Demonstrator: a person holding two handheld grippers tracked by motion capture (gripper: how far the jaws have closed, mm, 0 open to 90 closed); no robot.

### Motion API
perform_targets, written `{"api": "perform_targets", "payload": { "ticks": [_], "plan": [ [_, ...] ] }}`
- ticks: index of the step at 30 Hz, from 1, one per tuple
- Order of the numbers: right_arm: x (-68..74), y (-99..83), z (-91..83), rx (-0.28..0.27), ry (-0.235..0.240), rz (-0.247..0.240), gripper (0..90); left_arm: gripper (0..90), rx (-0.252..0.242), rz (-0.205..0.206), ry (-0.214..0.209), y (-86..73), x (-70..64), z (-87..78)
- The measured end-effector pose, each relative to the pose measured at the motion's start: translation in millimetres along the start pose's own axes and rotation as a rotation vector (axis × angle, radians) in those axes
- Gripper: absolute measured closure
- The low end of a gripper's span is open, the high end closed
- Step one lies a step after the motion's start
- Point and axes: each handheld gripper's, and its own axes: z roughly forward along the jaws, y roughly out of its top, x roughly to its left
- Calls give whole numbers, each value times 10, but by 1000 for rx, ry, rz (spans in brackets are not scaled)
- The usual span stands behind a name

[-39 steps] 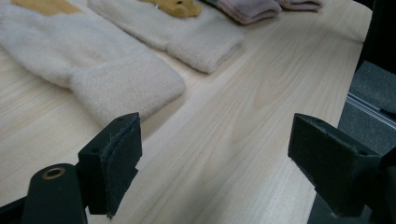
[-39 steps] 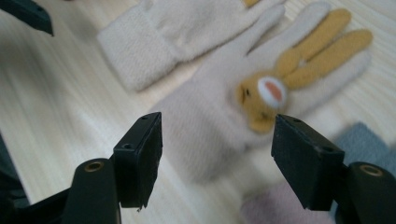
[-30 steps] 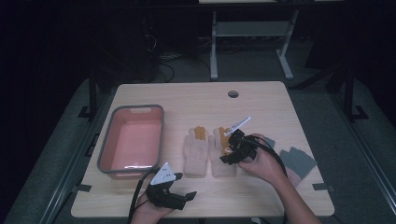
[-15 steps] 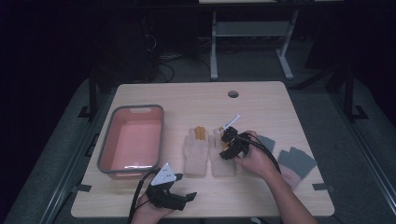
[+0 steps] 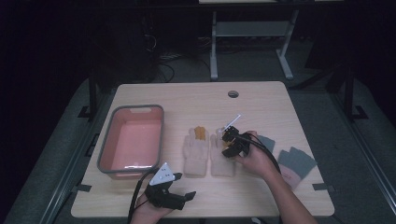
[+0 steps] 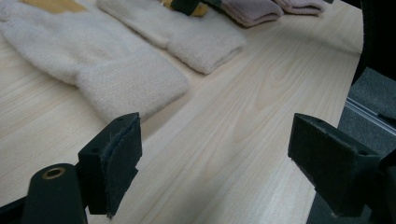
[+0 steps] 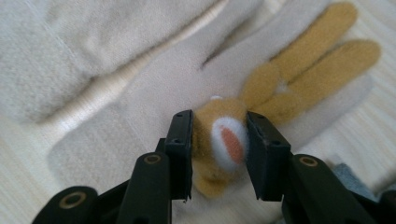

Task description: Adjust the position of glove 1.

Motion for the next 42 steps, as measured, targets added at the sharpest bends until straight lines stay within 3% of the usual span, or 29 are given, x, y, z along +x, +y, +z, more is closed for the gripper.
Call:
{"api": "perform_targets", "payload": {
  "ticks": [11,21,31,42],
  "plan": [
    [59,34,-322,-67,17,-2,652,175,-5,0,0,2,-23,-19],
    [195,239,-573,-130,40,-28,652,175,-16,-7,5,3,-42,-64],
    [419,545,-421,-134,88,-51,651,176,-24,-13,13,1,-39,-90],
    [549,725,-162,-98,97,-58,649,177,-33,-10,15,3,-37,-112]
  ]
}}
